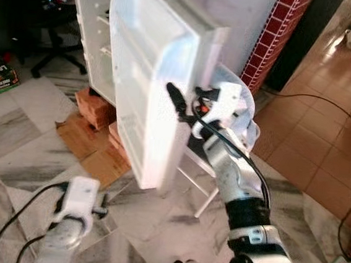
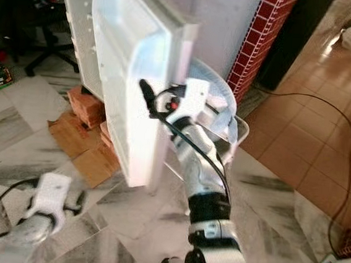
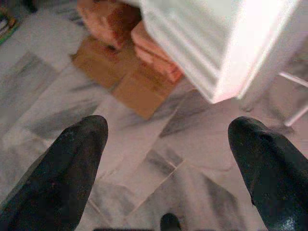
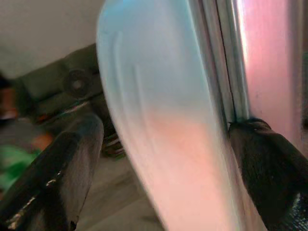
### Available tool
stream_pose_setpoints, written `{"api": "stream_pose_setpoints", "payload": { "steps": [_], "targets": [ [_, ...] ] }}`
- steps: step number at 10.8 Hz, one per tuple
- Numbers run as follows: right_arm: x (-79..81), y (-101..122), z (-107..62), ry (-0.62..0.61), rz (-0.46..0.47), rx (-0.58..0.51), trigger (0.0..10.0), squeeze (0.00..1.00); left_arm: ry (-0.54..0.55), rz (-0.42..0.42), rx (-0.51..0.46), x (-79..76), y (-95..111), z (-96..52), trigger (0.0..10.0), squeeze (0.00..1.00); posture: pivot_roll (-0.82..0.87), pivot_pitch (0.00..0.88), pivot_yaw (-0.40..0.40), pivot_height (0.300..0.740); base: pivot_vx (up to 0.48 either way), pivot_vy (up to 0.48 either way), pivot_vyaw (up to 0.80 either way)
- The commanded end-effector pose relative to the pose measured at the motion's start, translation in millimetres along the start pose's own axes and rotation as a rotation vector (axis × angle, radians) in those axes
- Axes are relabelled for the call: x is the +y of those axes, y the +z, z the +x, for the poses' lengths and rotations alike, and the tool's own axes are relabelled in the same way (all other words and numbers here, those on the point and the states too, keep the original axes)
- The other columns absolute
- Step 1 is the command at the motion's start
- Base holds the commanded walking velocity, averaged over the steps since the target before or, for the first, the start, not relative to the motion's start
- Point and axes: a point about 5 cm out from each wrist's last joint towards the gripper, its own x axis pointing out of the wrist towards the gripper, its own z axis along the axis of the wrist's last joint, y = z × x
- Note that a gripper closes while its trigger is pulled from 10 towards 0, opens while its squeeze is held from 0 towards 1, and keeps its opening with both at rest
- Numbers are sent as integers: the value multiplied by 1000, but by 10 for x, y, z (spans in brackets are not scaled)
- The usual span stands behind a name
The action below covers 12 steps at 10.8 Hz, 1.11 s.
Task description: Restocking fridge
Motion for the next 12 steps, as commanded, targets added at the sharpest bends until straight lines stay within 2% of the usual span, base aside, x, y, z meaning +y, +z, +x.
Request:
{"api": "stream_pose_setpoints", "payload": {
  "steps": [1, 2, 3, 4, 5, 6, 7, 8, 9, 10, 11, 12],
  "targets": [
    [587, 185, 204, 291, 29, -42, 10000, 0, -12, 30, 4, -21, 18, 18, 10000, 0, 218, 92, -83, 740, 0, 0, 0],
    [751, 176, -5, 553, 82, 47, 10000, 0, -23, 32, 6, -39, 30, 20, 10000, 0, 220, 90, -88, 740, 0, 0, 0],
    [614, 139, -472, 776, 93, 193, 10000, 0, -30, 17, 26, -47, 23, 2, 10000, 0, 217, 90, -92, 740, 0, 0, 0],
    [360, 24, -685, 780, 51, 320, 10000, 0, -34, 16, 33, -51, 27, 1, 10000, 0, 209, 92, -92, 740, 0, 0, 0],
    [-208, -232, -865, 600, -181, 528, 10000, 0, -44, 22, 40, -55, 25, 15, 10000, 0, 202, 91, -88, 740, 0, 0, 0],
    [-595, -371, -773, 319, -420, 630, 10000, 0, -48, 25, 43, -48, 24, 25, 10000, 0, 197, 89, -84, 740, 0, 0, 0],
    [-810, -335, -594, 45, -584, 601, 10000, 0, -52, 29, 45, -46, 28, 34, 10000, 0, 203, 89, -82, 740, 0, 0, 0],
    [-763, -229, -316, -132, -552, 470, 10000, 0, -55, 35, 46, -44, 32, 42, 10000, 0, 208, 90, -80, 740, 0, 0, 0],
    [-596, -161, -116, -149, -578, 408, 10000, 0, -55, 37, 49, -42, 37, 42, 10000, 0, 216, 91, -80, 740, 0, 0, 0],
    [-333, -79, 119, -109, -521, 308, 10000, 0, -55, 39, 51, -41, 41, 42, 10000, 0, 224, 90, -80, 740, 0, 0, 0],
    [30, -20, 326, 29, -412, 216, 10000, 0, -53, 41, 52, -45, 40, 44, 10000, 0, 236, 87, -88, 740, 0, 0, 0],
    [172, -34, 363, 143, -337, 187, 10000, 0, -53, 41, 53, -46, 37, 45, 10000, 0, 235, 85, -95, 740, 0, 0, 0]
  ]
}}
